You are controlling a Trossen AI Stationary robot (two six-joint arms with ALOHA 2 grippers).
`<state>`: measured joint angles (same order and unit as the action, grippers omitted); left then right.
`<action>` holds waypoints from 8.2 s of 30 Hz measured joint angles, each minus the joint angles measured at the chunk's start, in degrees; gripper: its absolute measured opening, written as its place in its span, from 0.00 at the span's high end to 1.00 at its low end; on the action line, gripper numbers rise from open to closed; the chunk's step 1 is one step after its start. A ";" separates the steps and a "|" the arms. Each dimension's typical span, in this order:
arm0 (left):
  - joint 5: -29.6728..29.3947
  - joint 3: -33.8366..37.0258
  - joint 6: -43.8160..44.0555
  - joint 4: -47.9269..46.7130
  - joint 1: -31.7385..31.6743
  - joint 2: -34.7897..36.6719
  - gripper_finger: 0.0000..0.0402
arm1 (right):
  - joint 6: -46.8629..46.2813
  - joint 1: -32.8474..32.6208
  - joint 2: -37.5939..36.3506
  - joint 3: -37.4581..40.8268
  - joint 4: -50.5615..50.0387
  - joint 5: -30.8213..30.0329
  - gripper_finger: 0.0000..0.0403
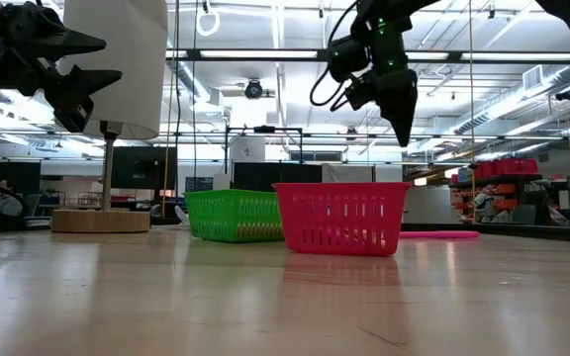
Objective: Pick & Place Markers
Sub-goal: Put the pink pen into the red bin, then return to Home Position
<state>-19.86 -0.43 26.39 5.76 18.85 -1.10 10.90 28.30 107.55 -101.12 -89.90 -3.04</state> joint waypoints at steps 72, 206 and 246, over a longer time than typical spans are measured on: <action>0.15 -0.02 0.02 -0.02 0.02 0.00 0.53 | 12.05 -1.75 4.12 32.72 33.03 2.38 0.97; 0.14 -0.02 0.02 -0.02 0.02 -0.02 0.53 | 78.11 -36.56 11.78 3.69 24.89 7.35 0.80; 0.13 -0.02 0.02 0.02 0.02 -0.01 0.53 | -1.02 -17.81 -49.58 69.93 103.86 6.53 0.74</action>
<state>-19.73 -0.45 26.41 5.78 18.87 -1.11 9.87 10.49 57.97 -31.19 13.96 3.49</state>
